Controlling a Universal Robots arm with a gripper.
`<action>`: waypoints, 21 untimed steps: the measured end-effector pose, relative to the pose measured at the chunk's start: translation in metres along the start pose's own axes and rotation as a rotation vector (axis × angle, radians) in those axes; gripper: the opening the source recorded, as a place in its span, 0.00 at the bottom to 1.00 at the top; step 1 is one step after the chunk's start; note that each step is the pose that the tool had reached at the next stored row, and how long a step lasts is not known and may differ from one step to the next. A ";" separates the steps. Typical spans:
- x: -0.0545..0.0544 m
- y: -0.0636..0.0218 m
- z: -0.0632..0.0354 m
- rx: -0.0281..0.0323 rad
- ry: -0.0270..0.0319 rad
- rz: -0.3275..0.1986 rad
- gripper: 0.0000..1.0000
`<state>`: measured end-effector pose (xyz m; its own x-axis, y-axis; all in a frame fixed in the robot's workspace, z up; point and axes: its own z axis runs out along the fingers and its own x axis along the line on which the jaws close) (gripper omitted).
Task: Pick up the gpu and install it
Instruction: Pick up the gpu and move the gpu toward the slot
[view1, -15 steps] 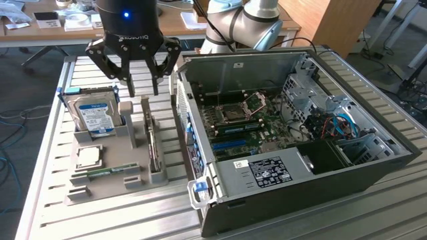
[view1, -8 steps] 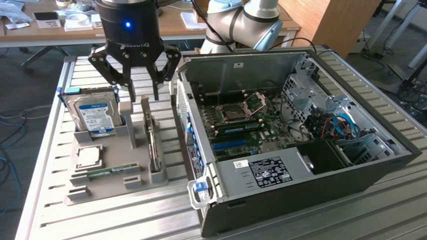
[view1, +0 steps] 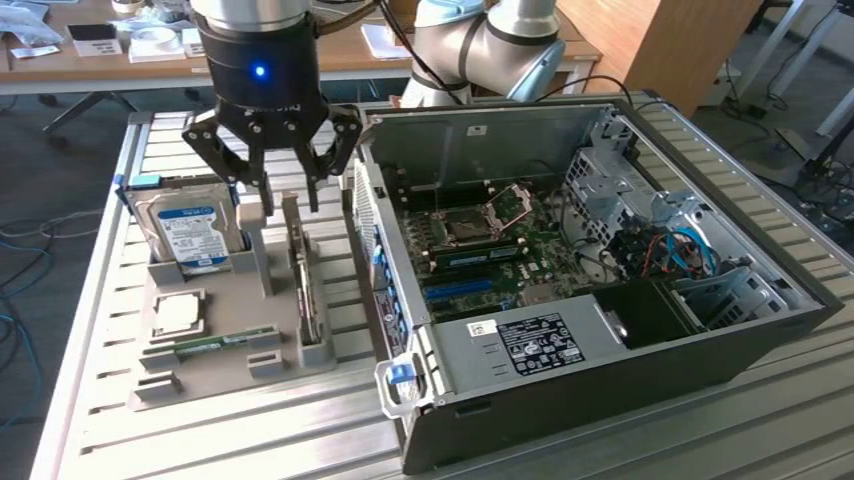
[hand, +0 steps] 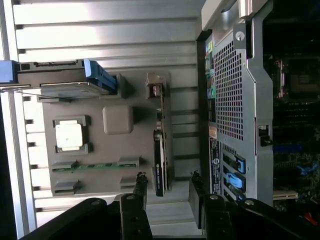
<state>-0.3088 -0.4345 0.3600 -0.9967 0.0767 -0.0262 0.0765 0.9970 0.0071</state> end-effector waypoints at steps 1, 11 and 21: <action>0.000 0.0000 0.0017 0.0000 0.0000 0.000 0.47; 0.003 -0.0003 0.0175 0.0017 -0.0017 0.000 0.47; 0.006 -0.0006 0.0340 0.0013 -0.0065 -0.001 0.47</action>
<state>-0.3136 -0.4345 0.3258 -0.9966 0.0752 -0.0327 0.0751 0.9972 0.0058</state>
